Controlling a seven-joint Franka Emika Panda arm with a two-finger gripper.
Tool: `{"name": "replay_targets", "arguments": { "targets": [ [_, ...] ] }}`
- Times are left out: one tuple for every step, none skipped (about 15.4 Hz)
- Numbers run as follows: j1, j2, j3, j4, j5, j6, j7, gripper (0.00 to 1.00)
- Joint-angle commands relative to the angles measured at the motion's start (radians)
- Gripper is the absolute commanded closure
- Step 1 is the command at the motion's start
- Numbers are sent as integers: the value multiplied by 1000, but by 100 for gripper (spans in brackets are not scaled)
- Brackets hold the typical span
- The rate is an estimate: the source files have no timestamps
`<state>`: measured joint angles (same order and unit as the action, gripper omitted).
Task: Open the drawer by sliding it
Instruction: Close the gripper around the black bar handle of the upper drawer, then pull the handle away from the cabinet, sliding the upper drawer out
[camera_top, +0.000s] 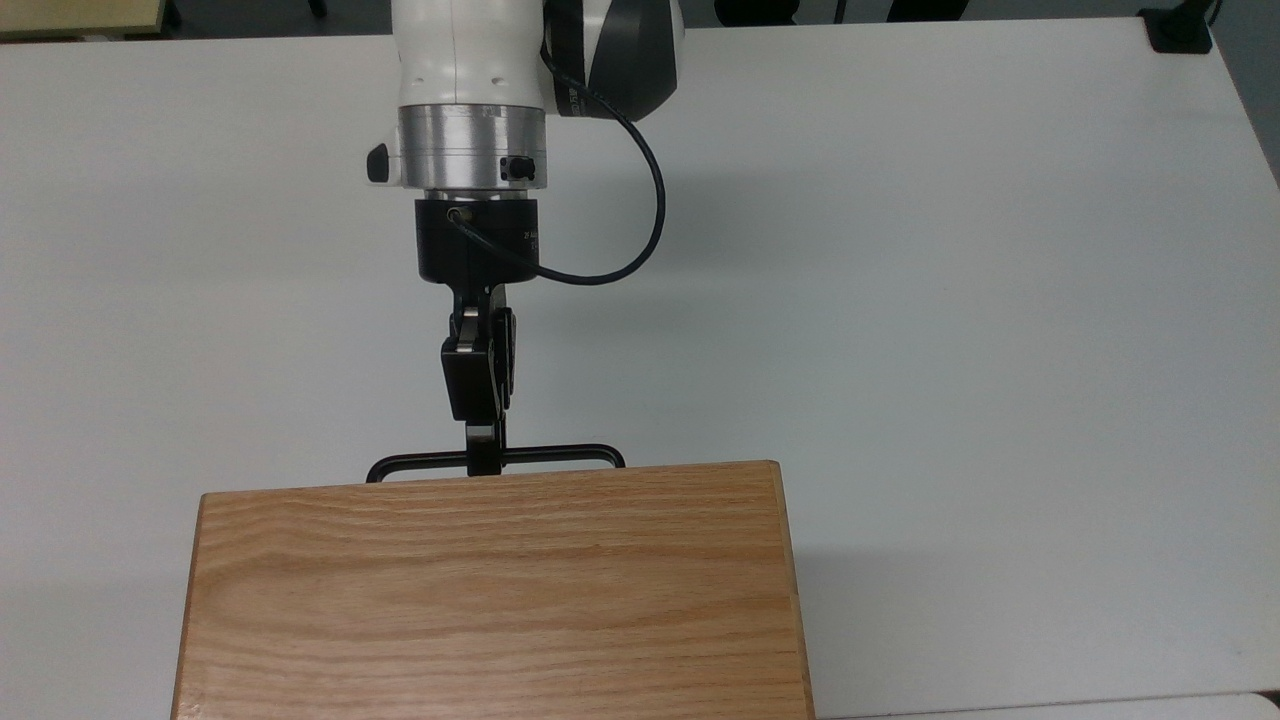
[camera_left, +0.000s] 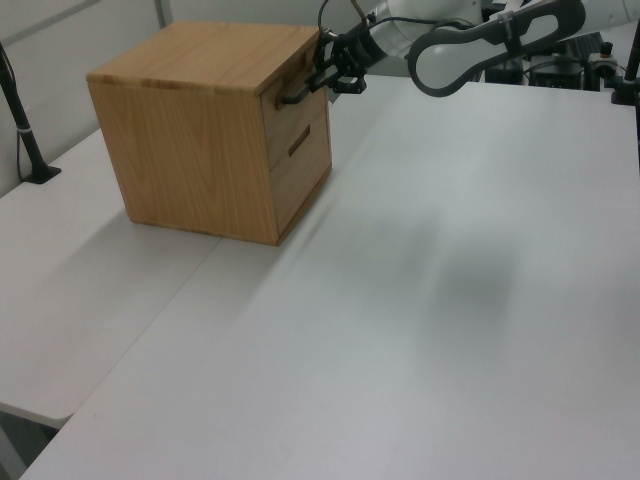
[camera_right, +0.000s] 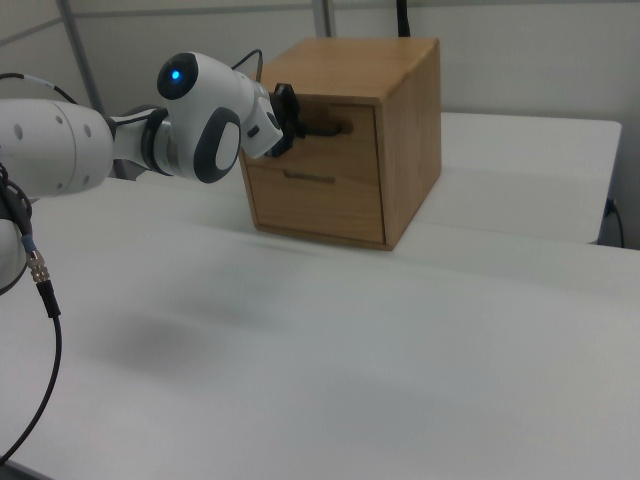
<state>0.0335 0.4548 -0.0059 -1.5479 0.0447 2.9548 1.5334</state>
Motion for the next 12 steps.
{"name": "replay_targets", "arguments": {
  "targets": [
    [2,-41,-3,-69,3,-3,25,100],
    [2,-44,-3,-70,1,-3,25,99],
    [2,-48,-3,-75,1,-3,25,99],
    [2,-54,-3,-89,1,-3,25,98],
    [2,-73,-3,-107,1,-3,24,98],
    [2,-91,-3,-138,1,-3,25,98],
    [2,-113,-3,-165,1,-3,25,98],
    [2,-137,-3,-197,1,-3,27,98],
    [2,-162,-2,-231,1,-3,27,98],
    [2,-185,-2,-265,1,-3,27,98],
    [2,-209,-2,-299,1,-3,27,98],
    [2,-235,-2,-332,1,-3,27,98]
  ]
}}
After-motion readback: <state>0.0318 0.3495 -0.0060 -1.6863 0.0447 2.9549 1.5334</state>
